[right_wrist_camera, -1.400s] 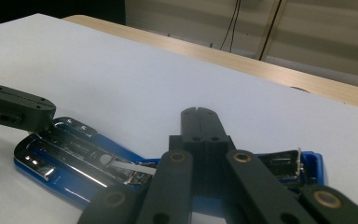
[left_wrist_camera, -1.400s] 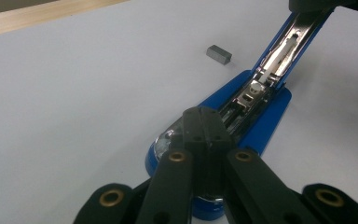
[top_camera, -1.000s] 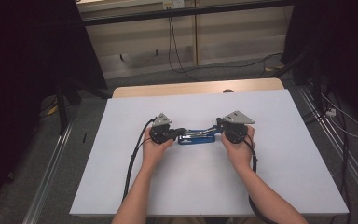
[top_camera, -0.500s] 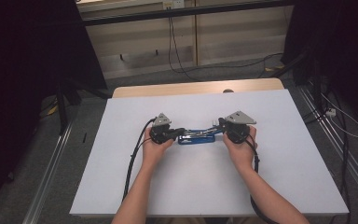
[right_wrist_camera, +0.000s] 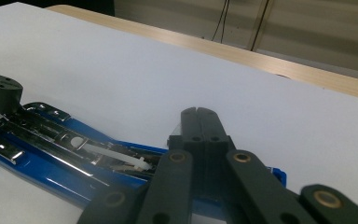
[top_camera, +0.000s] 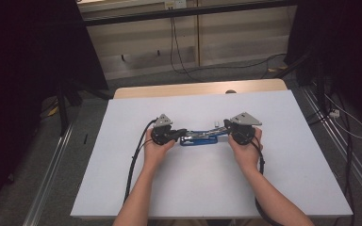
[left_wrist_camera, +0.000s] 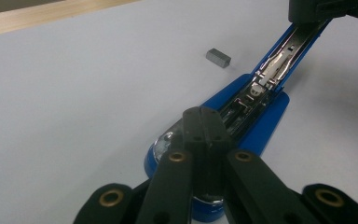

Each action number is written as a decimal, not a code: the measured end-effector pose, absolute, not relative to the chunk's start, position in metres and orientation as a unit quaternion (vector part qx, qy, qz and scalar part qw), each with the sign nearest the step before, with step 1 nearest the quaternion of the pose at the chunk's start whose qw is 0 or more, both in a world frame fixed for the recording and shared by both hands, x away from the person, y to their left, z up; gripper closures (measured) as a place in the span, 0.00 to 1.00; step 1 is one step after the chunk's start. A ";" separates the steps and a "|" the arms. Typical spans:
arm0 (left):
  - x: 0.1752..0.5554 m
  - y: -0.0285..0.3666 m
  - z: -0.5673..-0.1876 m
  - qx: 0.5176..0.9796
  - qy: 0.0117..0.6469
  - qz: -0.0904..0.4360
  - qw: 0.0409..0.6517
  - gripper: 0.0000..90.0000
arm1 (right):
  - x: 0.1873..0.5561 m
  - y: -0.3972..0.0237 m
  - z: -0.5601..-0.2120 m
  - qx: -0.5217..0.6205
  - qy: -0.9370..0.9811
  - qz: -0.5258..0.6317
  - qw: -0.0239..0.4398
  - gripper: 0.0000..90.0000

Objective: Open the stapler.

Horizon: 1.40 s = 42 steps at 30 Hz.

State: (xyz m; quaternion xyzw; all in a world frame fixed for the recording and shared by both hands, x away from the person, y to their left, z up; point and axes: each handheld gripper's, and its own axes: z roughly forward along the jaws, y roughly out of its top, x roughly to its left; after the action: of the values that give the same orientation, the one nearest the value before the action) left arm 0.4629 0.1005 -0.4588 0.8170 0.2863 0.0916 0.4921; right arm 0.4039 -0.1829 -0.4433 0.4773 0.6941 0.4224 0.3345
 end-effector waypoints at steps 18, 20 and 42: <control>0.463 0.101 -0.456 0.812 0.290 0.089 0.499 1.00 | 0.404 -0.191 -0.458 0.483 0.700 0.412 0.326 1.00; 0.463 0.101 -0.455 0.810 0.290 0.088 0.502 1.00 | 0.405 -0.191 -0.457 0.484 0.701 0.411 0.325 1.00; 0.454 0.112 -0.436 0.795 0.301 0.075 0.521 0.82 | 0.416 -0.186 -0.442 0.478 0.708 0.417 0.311 0.92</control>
State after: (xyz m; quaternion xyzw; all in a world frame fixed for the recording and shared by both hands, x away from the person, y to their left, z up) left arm 0.4539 0.1120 -0.4356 0.7954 0.3009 0.0745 0.5208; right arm 0.4160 -0.1856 -0.4421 0.4782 0.7076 0.4167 0.3113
